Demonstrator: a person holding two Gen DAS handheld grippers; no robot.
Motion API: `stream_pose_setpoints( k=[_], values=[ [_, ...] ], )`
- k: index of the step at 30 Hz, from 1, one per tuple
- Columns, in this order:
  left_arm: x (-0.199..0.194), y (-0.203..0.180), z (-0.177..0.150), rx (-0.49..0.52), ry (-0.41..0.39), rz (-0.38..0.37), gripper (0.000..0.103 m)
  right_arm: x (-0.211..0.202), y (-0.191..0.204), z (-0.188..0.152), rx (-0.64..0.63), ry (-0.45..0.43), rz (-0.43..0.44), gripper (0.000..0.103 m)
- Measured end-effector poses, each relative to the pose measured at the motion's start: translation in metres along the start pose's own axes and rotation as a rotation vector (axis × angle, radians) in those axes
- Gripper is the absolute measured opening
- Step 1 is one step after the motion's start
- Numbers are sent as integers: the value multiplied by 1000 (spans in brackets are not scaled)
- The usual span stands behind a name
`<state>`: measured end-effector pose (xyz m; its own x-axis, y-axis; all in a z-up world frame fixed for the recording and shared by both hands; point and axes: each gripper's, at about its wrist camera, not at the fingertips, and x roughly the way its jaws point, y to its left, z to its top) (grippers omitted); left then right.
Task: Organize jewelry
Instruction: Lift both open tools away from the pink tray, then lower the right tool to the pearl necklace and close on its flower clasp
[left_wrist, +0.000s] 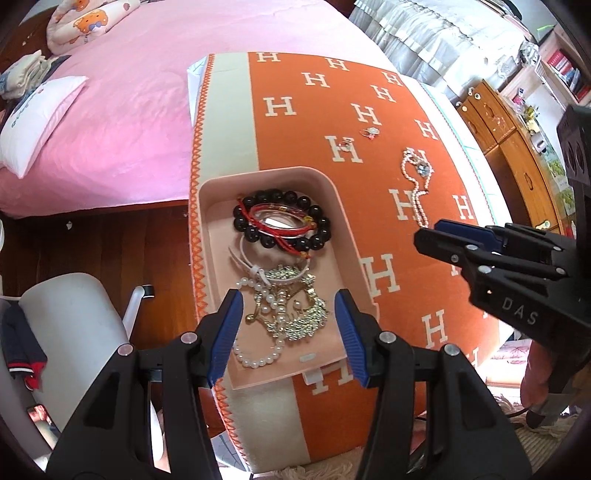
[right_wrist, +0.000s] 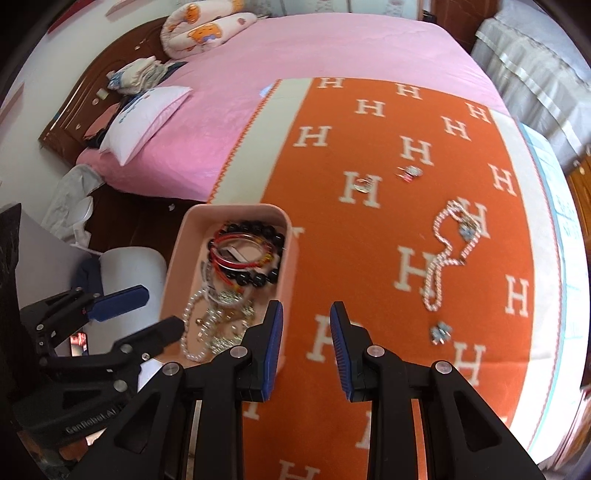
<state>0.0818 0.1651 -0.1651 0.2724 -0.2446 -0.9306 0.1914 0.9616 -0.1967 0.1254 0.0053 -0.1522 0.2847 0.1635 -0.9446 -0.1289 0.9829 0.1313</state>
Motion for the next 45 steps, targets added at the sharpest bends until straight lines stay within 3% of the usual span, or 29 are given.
stream_pose_setpoints(
  k=[5, 8, 14, 21, 28, 37, 45],
  values=[
    [-1, -11, -1, 23, 1, -20, 49, -19, -24, -13, 62, -24, -27, 27],
    [1, -20, -1, 40, 6, -32, 49, -32, -38, -24, 99, -41, -45, 35],
    [2, -42, 3, 83, -1, -58, 49, -54, -72, -43, 189, -61, -66, 36],
    [2, -71, 20, 132, -15, -108, 49, -79, -104, -58, 257, -92, -104, 36],
    [14, -105, 45, 167, -9, -99, 49, -85, -131, -63, 284, -92, -106, 36],
    [40, -138, 93, 115, -6, -18, 49, -61, -178, -30, 243, -67, -33, 36],
    [93, -142, 126, 0, 16, 71, 49, 4, -222, 25, 159, -9, 62, 36]
  ],
)
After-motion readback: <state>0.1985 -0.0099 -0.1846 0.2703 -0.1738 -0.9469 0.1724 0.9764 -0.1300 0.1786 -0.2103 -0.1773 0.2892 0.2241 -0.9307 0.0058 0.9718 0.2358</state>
